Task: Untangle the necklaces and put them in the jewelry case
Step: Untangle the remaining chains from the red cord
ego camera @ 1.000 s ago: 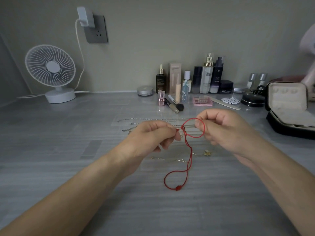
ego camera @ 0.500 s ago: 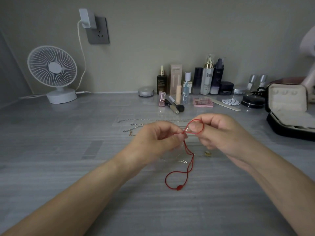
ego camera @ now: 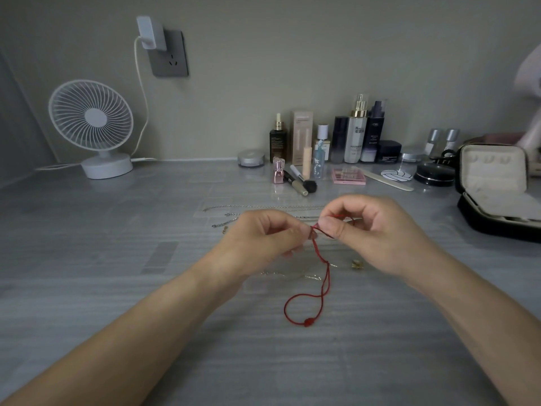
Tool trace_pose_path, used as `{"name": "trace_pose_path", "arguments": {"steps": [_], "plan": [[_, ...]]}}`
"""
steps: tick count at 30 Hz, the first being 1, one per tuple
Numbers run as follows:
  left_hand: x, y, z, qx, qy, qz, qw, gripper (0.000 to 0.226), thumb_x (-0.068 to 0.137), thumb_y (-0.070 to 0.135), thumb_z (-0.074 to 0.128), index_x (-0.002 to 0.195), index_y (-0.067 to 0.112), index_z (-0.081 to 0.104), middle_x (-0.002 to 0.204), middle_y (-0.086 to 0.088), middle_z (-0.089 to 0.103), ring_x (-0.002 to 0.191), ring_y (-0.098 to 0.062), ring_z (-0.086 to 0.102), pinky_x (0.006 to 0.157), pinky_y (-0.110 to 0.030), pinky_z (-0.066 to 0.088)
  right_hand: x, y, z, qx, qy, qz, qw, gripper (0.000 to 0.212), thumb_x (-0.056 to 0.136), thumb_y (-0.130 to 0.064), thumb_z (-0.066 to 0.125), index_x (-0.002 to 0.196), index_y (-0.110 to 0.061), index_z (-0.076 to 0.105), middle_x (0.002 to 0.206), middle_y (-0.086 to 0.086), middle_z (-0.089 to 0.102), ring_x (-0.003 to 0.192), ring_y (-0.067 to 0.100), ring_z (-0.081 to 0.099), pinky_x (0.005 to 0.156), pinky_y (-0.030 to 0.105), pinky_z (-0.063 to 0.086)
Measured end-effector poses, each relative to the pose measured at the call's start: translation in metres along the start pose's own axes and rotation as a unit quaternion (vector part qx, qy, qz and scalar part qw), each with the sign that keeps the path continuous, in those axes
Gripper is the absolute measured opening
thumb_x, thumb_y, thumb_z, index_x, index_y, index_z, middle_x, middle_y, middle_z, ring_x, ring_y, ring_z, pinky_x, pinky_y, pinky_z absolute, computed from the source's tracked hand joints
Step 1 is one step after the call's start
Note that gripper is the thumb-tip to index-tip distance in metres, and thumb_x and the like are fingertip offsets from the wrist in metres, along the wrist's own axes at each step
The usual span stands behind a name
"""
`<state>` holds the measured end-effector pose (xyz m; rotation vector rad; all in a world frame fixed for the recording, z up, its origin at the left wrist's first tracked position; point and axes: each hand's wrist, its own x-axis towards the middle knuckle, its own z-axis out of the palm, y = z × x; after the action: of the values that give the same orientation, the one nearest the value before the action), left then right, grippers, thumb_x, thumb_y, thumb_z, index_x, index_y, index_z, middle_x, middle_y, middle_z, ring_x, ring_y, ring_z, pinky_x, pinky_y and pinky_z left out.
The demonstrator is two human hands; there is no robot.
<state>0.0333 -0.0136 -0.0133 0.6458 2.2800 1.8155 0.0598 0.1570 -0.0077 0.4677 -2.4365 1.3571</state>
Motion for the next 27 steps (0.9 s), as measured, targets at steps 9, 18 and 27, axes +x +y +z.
{"name": "trace_pose_path", "arguments": {"steps": [9, 18, 27], "plan": [[0.0035, -0.0015, -0.0049, -0.024, -0.011, -0.043, 0.999, 0.019, 0.076, 0.032, 0.060, 0.067, 0.022, 0.072, 0.056, 0.008, 0.057, 0.054, -0.006, 0.049, 0.063, -0.027, 0.035, 0.0018, -0.0031, -0.0044, 0.088, 0.089, 0.064, 0.990, 0.024, 0.087, -0.009, 0.053, 0.065, -0.018, 0.057, 0.063, -0.003, 0.057, 0.040, -0.001, 0.042, 0.043, 0.008, 0.030], [0.0084, -0.0057, -0.0068, -0.080, 0.048, -0.031, 0.995, 0.015, 0.088, 0.020, 0.056, 0.084, 0.008, 0.066, 0.053, 0.007, 0.051, 0.050, -0.008, 0.045, 0.056, -0.024, 0.033, 0.0006, -0.0041, -0.0061, 0.088, 0.061, 0.089, 0.990, 0.026, 0.083, -0.008, 0.053, 0.059, -0.019, 0.057, 0.042, -0.012, 0.040, 0.040, 0.002, 0.031, 0.042, 0.012, 0.025], [0.0098, -0.0040, -0.0073, -0.180, 0.074, -0.028, 0.980, 0.014, 0.089, 0.021, 0.053, 0.079, 0.016, 0.063, 0.052, 0.008, 0.049, 0.050, -0.008, 0.043, 0.055, -0.023, 0.032, 0.0020, 0.0033, -0.0020, 0.040, 0.044, 0.144, 0.988, 0.028, 0.097, -0.032, 0.038, 0.090, -0.018, 0.061, 0.045, -0.010, 0.048, 0.036, -0.001, 0.038, 0.042, 0.009, 0.028]]}}
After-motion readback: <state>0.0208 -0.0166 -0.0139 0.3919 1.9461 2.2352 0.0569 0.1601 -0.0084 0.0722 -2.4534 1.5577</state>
